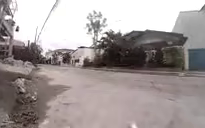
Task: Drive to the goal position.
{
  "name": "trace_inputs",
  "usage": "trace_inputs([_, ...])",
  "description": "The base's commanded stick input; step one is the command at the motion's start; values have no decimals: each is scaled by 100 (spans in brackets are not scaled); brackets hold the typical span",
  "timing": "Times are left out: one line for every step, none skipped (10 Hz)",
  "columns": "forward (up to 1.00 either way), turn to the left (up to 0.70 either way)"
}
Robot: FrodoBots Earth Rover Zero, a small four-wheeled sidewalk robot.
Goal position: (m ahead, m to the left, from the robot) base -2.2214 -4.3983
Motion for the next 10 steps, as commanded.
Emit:
trace_inputs([0,-45])
trace_inputs([0,-45])
trace_inputs([0,-45])
trace_inputs([0,-45])
trace_inputs([0,-45])
trace_inputs([0,-45])
trace_inputs([0,-45])
trace_inputs([0,-45])
trace_inputs([39,-35])
trace_inputs([46,-33])
